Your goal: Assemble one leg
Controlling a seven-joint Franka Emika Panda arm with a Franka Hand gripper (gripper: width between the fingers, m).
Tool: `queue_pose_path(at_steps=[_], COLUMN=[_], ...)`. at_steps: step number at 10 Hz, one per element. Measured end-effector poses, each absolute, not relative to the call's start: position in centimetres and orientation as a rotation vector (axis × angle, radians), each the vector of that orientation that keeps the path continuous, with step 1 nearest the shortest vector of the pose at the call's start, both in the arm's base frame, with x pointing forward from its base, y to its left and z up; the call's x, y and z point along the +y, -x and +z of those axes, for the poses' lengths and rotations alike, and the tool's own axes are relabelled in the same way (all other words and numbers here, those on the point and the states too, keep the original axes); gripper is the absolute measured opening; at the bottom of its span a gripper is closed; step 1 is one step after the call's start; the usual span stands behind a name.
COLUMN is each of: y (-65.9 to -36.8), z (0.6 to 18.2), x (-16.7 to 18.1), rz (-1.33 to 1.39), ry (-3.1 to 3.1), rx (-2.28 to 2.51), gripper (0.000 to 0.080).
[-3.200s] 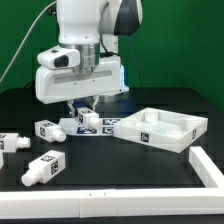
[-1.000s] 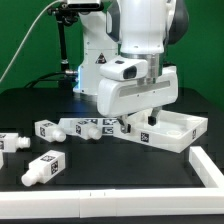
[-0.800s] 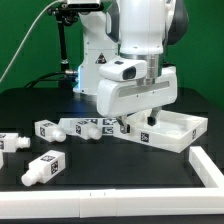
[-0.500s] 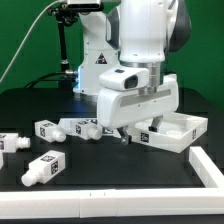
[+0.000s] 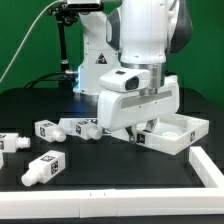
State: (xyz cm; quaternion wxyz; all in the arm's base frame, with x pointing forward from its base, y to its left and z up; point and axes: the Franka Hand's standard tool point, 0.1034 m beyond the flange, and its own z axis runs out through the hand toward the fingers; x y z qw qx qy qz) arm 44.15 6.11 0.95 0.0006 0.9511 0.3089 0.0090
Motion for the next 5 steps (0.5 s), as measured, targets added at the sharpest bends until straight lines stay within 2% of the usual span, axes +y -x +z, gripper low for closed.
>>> queue_pose_path(at_steps=[2, 4, 5], y=[-44.3, -43.8, -44.5], z=[1.2, 4.1, 6.5], x=[5.7, 2.9, 2.6], rz=[0.031, -0.084, -0.158], ry=[-2.99, -3.081, -3.111], rx=[0.954, 0.631, 0.474], gripper=[0.0054, 0.0054, 0.0054])
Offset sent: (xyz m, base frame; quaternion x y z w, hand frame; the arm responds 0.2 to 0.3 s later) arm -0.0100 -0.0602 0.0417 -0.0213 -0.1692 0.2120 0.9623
